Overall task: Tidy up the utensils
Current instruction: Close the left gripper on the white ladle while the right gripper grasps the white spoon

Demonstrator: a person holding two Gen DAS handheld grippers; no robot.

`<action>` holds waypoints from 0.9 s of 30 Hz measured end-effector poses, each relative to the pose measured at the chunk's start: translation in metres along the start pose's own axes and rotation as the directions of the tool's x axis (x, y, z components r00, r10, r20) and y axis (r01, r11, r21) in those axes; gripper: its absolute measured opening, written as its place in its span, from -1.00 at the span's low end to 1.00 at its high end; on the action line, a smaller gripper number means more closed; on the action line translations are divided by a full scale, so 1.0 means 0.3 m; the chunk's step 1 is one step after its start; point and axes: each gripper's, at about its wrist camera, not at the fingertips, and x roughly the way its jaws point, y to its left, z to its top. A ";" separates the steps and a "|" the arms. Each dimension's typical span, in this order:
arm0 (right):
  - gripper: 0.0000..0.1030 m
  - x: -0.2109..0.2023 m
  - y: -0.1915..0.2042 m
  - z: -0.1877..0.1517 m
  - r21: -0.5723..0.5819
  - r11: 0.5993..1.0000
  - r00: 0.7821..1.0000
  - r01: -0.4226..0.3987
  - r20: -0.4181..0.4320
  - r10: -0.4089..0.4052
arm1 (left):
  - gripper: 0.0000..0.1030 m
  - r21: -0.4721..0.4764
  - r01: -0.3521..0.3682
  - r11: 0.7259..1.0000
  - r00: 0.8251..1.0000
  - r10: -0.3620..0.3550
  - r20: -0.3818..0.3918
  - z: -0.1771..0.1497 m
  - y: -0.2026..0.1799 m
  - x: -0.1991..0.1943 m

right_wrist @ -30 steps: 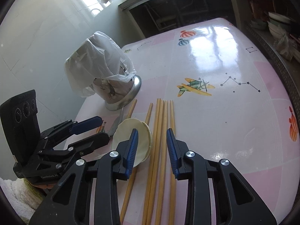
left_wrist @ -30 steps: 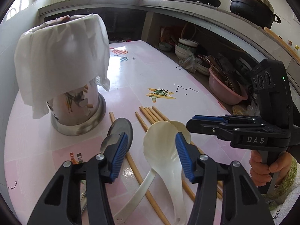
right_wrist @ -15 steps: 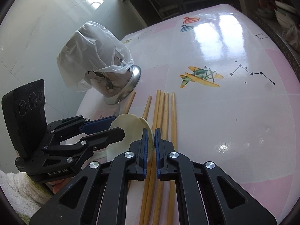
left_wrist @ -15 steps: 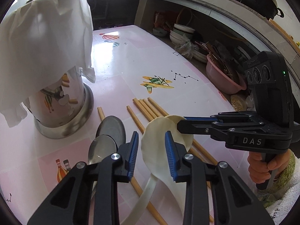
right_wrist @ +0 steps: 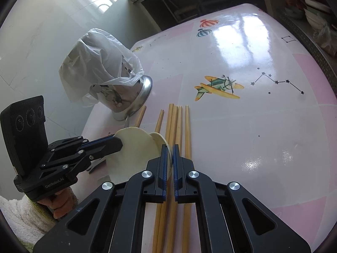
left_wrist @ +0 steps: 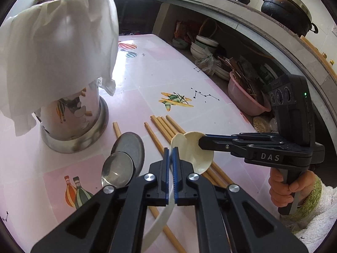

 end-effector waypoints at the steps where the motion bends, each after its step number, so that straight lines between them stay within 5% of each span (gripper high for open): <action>1: -0.94 -0.002 -0.001 -0.002 0.002 1.000 1.000 0.002 0.001 -0.002 | -0.96 -0.013 0.003 1.000 1.000 -0.003 0.004 -0.003 0.006 -0.012; 5: -0.94 0.002 -0.002 -0.005 0.012 1.000 1.000 0.003 -0.012 -0.003 | -0.96 -0.040 0.002 0.999 1.000 -0.001 0.027 -0.024 0.008 -0.055; 10: -0.50 0.017 -0.011 -0.001 0.044 0.999 1.000 -0.009 -0.029 0.010 | -0.96 -0.081 -0.003 0.997 0.998 0.008 0.065 -0.052 0.005 -0.105; 14: -0.50 0.030 0.000 0.008 0.029 1.000 0.999 0.002 -0.033 -0.001 | -0.96 -0.104 -0.005 0.995 0.994 0.016 0.106 -0.080 0.005 -0.162; 18: -0.56 0.032 0.035 0.011 -0.034 0.999 0.999 0.042 -0.005 -0.042 | -0.96 -0.116 -0.017 0.993 0.991 0.032 0.131 -0.100 0.008 -0.213; 21: -0.91 0.031 0.050 0.006 -0.068 0.994 0.997 0.083 0.013 -0.082 | -0.97 -0.120 -0.031 0.992 0.987 0.049 0.154 -0.110 0.007 -0.251; 27: -0.95 -0.034 0.120 -0.012 -0.117 0.988 0.993 0.097 0.084 -0.088 | -0.97 -0.126 -0.063 0.990 0.973 0.089 0.214 -0.125 -0.001 -0.330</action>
